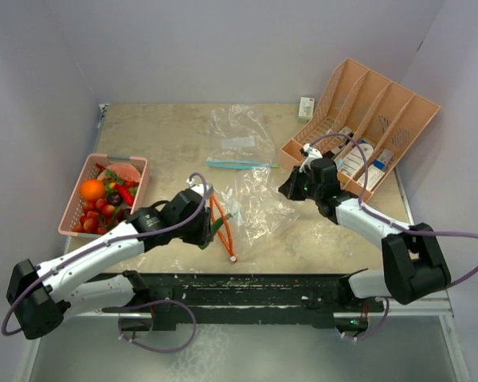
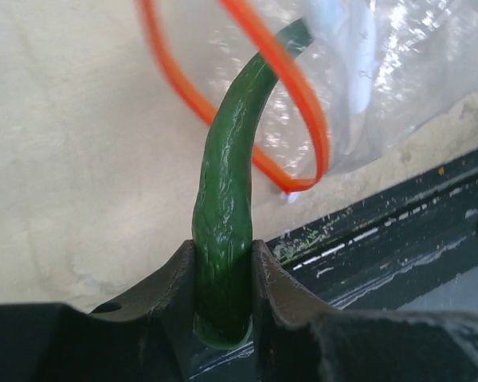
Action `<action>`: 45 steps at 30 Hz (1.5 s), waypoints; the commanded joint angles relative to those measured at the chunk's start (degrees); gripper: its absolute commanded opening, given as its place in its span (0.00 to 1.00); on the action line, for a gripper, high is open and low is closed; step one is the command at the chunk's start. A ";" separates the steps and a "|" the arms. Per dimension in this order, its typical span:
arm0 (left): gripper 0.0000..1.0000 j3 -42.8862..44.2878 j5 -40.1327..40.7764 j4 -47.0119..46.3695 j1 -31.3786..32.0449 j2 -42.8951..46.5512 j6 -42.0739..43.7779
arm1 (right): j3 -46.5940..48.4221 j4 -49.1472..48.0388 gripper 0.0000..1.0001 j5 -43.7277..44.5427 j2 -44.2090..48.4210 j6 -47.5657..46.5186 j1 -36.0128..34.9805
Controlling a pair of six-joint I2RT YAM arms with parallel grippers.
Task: Open the zip-top bag and remove the fake food
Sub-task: Pick up the fake vegetable from the zipper food storage bag, then place the fake vegetable in the bin.
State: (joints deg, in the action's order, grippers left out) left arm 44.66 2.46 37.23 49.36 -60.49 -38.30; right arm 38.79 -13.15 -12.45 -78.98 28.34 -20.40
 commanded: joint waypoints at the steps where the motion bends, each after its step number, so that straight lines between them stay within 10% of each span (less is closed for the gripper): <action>1: 0.12 5.56 6.28 9.64 -5.35 4.69 -3.26 | 1.43 0.91 0.00 2.14 3.48 -0.96 1.65; 11: 0.16 15.09 32.59 11.52 -24.66 6.87 1.52 | 0.42 1.13 0.00 0.19 3.04 -1.23 2.91; 23: 0.22 17.25 13.26 -3.24 -61.61 -11.03 16.25 | -1.08 -0.53 0.00 -0.07 2.39 -1.62 3.00; 28: 0.24 16.63 11.83 -4.79 -64.85 -14.09 17.95 | -0.67 -1.71 0.00 -1.26 0.82 -1.36 3.00; 31: 0.37 16.91 13.04 -3.12 -65.63 -16.92 16.69 | -0.14 -2.31 0.00 -2.14 0.10 -1.19 3.00; 34: 0.79 16.62 13.86 -2.59 -65.76 -16.68 15.81 | -0.09 -3.03 0.00 -3.17 -0.16 -0.79 3.00; 45: 0.99 13.68 9.17 -6.37 -65.75 -10.59 15.54 | 4.77 -3.16 0.00 -7.26 -1.13 -3.65 2.70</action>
State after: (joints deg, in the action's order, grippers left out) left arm 58.76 14.02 34.61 -16.05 -74.72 -22.92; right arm 38.52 -14.00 -16.60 -79.81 26.59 -17.61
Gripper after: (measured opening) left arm 0.991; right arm 0.004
